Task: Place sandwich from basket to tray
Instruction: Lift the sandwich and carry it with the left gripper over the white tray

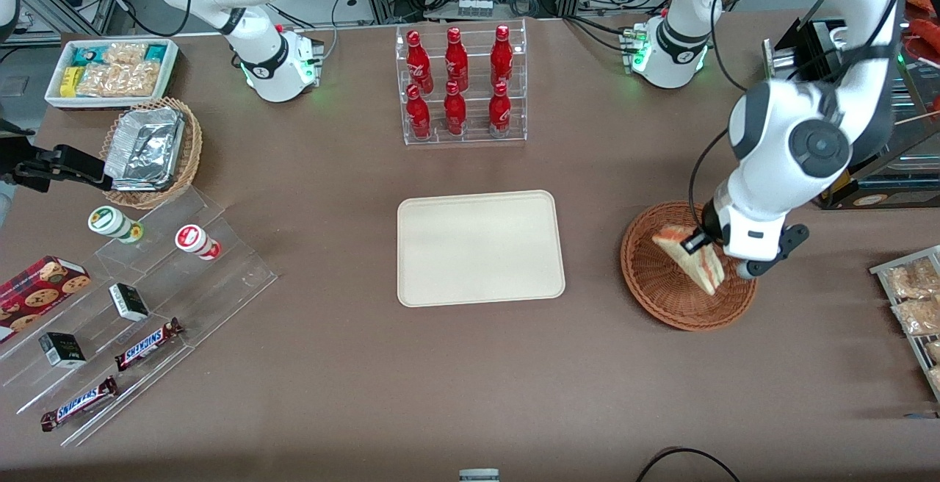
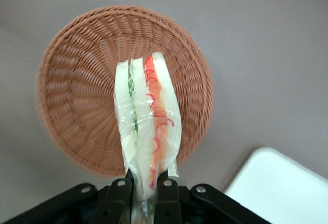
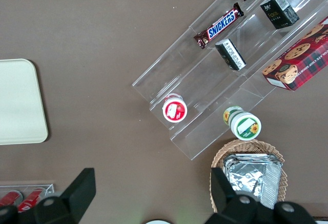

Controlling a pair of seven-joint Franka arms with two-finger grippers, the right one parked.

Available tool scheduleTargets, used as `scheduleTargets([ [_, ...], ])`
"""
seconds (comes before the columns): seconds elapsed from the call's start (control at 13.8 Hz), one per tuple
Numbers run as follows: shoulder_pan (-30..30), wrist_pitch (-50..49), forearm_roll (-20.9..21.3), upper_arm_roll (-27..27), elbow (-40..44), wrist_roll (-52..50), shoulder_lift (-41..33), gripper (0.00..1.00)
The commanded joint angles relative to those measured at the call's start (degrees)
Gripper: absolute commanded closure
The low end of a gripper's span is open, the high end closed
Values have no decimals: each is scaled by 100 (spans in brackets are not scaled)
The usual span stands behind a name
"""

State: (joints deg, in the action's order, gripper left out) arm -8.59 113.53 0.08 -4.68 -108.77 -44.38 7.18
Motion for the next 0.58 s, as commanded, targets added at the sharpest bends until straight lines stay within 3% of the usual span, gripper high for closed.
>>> scheduleTargets([
  [0.0, -519, -1103, 89, -32, 1022, 254, 300, 100],
  [0.51, -2356, -1062, -52, -33, 2156, -245, 1556, 100],
])
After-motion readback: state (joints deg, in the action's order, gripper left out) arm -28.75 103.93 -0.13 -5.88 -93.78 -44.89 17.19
